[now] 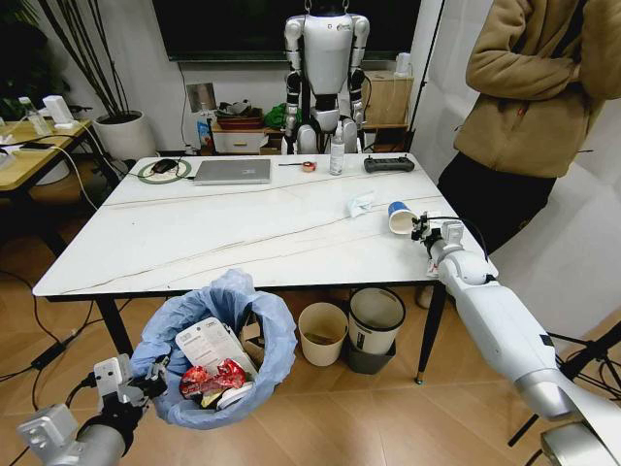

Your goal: Pick up the trash bin and place the trash from the table into it.

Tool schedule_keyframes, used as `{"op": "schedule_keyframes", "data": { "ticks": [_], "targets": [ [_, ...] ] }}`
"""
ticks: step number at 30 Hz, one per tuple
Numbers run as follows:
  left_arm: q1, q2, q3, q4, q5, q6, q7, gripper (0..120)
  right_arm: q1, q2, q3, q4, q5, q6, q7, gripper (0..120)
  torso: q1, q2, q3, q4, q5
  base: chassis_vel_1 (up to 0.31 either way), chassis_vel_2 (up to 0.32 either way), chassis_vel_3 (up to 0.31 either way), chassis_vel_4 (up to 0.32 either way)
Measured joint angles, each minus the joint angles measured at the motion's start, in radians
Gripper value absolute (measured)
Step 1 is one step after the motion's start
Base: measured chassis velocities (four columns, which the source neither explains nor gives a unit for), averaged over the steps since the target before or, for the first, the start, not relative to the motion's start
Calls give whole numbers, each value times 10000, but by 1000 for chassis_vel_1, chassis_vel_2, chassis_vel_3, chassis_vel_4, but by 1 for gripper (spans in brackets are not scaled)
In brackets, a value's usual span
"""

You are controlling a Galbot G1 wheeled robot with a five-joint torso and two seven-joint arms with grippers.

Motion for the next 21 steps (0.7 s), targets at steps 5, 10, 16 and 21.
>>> {"op": "schedule_keyframes", "data": {
  "ticks": [5,10,16,21],
  "targets": [
    [33,-25,59,-6,51,15,-4,0,-293,-352,28,1028,461,-29,-116,0,0,0,0,0,0,0,0,0,0],
    [66,113,74,-10,40,17,2,0,-789,-726,168,2925,1528,-328,-157,0,-2,0,0,1,-2,0,0,0,0],
    [15,315,147,-12,-21,17,12,0,-1823,-1445,344,5995,3081,-546,-209,0,-2,1,-1,0,-3,0,0,0,0],
    [-52,404,164,-12,-102,40,7,0,-2711,-1860,247,8053,3957,-395,-407,0,-2,1,-2,-2,-3,0,0,0,0]
  ]
}}
